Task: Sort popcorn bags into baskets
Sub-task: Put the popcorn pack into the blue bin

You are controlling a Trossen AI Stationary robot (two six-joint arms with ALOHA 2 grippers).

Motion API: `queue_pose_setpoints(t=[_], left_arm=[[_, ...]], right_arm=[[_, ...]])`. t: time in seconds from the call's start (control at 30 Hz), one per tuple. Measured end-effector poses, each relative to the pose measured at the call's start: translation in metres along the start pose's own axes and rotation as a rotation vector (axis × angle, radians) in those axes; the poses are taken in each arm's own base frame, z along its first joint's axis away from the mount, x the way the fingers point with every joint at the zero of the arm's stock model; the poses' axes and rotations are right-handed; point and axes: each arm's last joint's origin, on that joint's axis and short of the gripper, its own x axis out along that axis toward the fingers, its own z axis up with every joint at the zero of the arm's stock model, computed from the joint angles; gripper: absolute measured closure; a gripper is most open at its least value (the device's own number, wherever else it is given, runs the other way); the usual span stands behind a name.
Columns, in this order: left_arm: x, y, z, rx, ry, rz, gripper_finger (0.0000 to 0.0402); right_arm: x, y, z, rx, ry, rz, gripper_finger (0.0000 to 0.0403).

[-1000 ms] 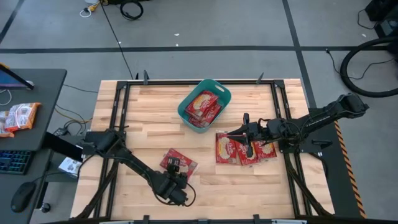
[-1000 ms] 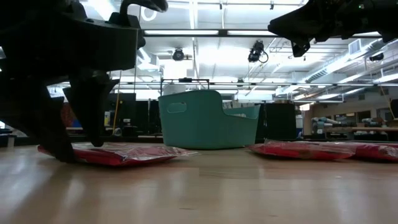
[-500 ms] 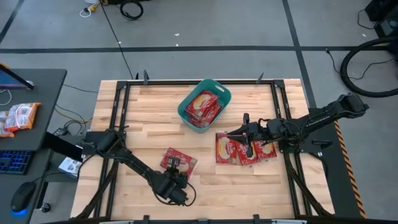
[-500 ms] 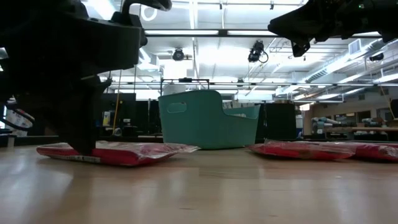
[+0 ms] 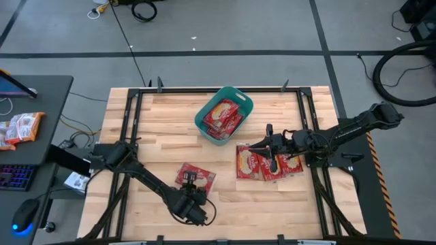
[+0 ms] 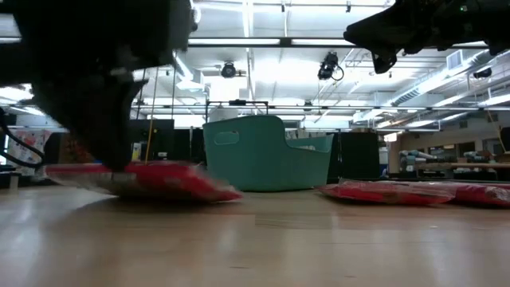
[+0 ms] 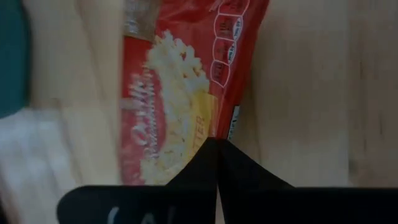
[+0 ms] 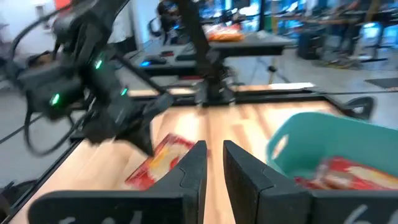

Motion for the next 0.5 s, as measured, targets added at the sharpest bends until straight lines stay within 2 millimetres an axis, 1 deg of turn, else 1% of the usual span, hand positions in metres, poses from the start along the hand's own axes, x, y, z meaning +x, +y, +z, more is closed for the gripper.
queue_pose_setpoints(t=[0.1,0.27,0.4,0.5], left_arm=[[-0.006,0.005,0.007,-0.019,-0.011,-0.004,0.0400],[-0.004,0.013,0.011,-0.042,-0.005,-0.006,0.0400],[-0.003,0.016,0.012,-0.046,0.001,-0.002,0.0401],[-0.003,0.016,0.012,-0.043,0.005,0.000,0.0401]], right_arm=[[0.005,0.004,-0.008,-0.057,0.048,0.069,0.0344],[0.016,0.014,-0.021,-0.235,0.062,0.102,0.0344],[0.022,0.020,-0.029,-0.304,0.073,0.100,0.0343],[0.025,0.025,-0.036,-0.321,0.093,0.113,0.0335]])
